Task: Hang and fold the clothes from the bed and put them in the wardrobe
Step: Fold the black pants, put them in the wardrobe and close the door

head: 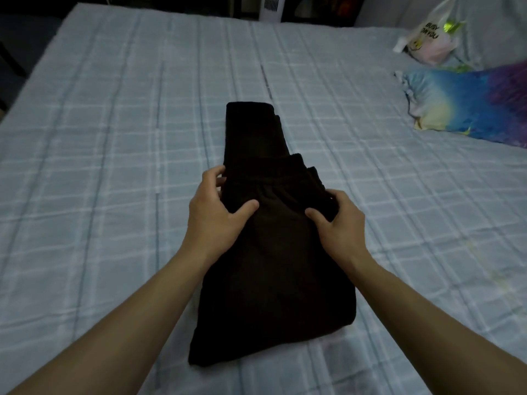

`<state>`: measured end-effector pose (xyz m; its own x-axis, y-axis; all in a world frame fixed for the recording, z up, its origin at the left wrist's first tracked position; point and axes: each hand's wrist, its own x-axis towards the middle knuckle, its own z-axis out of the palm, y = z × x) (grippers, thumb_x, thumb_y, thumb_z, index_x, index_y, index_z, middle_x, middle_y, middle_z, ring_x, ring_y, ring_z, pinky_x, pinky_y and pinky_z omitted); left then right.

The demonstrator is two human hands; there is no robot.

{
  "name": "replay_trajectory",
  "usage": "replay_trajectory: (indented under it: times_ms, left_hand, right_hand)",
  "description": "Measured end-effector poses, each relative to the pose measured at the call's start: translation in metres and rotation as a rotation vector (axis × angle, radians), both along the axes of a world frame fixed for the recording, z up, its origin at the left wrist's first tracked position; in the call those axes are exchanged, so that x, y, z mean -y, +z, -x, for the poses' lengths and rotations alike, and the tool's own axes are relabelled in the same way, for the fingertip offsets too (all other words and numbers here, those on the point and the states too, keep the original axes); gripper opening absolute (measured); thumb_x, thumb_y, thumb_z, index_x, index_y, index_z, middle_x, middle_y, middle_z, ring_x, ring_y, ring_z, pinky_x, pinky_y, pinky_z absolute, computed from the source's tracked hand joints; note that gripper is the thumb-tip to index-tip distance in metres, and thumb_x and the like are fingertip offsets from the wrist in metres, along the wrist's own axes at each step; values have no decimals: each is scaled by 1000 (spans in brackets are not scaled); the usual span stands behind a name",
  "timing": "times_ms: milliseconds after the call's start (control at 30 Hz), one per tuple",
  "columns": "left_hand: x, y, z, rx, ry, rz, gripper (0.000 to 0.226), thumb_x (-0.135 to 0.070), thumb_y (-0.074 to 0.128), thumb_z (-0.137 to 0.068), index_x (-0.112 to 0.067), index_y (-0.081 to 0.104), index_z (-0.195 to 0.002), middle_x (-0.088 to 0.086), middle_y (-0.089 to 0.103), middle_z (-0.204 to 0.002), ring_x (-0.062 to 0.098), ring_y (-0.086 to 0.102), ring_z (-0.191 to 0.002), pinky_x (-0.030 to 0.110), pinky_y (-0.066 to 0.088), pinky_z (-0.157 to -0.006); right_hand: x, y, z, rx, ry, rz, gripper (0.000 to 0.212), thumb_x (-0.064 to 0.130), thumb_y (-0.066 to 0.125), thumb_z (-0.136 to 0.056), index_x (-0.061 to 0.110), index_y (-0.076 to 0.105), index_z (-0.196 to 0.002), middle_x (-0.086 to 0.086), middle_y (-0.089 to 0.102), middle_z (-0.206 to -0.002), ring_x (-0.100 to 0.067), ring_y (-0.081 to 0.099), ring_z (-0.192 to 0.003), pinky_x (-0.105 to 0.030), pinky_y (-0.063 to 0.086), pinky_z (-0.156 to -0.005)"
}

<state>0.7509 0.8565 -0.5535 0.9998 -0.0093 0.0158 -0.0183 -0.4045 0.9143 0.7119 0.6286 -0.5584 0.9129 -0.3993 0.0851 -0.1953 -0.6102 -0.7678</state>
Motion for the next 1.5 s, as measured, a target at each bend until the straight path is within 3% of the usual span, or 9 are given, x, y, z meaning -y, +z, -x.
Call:
replay_trajectory:
  times_ms: [67,167,300,433,700,833,1067,1300,1500]
  left_hand:
    - [-4,-25,4,-159,2,-132,88,-47,78,-78,-27,29,-148,-3,48,-140,16,56,-117,30,49,-95]
    - [-9,-55,17,-346,-6,-228,82,-48,77,-78,-17,38,-143,2,58,-131,0,56,-87,12,43,-71]
    - [-6,-69,28,-400,43,-209,61,-50,74,-80,-19,55,-129,-9,65,-112,-8,51,-75,6,35,-58]
    - [5,-61,22,-365,42,-142,43,-34,71,-89,-26,54,-127,-24,59,-99,-8,57,-80,4,40,-57]
    - [11,-31,-13,-146,58,24,36,-22,67,-92,-41,56,-120,-26,68,-100,17,69,-73,16,56,-62]
    - [13,-48,-29,-205,101,-121,42,-25,71,-89,-34,52,-125,-14,67,-83,15,65,-61,16,49,-53]
    - [6,-61,-10,-239,54,-235,55,-27,68,-92,-38,41,-138,-22,62,-95,-9,63,-79,5,46,-60]
    - [-3,-49,41,-250,11,-252,62,-28,68,-92,-32,38,-146,-5,68,-113,0,64,-79,20,53,-76]
    - [-9,-53,90,-203,-30,-244,62,-28,70,-89,-33,40,-144,-19,59,-114,-11,59,-85,2,43,-75]
  right_hand:
    - [2,-20,-17,-167,54,76,52,30,71,-89,15,52,-135,3,62,-117,-10,62,-109,-10,42,-84]
    - [7,-40,-25,-419,119,130,64,45,68,-88,10,47,-137,-10,59,-126,-26,60,-110,-25,43,-81]
    - [22,-47,-2,-471,133,137,61,64,63,-82,15,58,-116,1,63,-100,-16,62,-88,-25,49,-71]
    - [27,-43,5,-385,167,23,40,45,65,-90,18,58,-118,14,60,-93,0,58,-79,-8,42,-58]
    - [36,-22,-31,-83,149,-94,22,36,64,-92,37,54,-112,20,67,-94,6,65,-84,-8,49,-65]
    - [34,-43,-53,-278,180,-75,37,40,64,-92,27,51,-124,12,66,-109,-3,65,-98,-17,52,-80]
    - [37,-54,-40,-330,196,10,43,45,61,-93,29,51,-131,22,57,-102,5,56,-87,-8,42,-74]
    - [26,-34,14,-398,216,20,43,43,57,-95,23,52,-134,7,66,-116,-13,64,-106,-32,53,-93]
    - [22,-31,70,-456,141,30,53,50,56,-94,22,49,-138,4,66,-121,-15,63,-108,-36,53,-95]
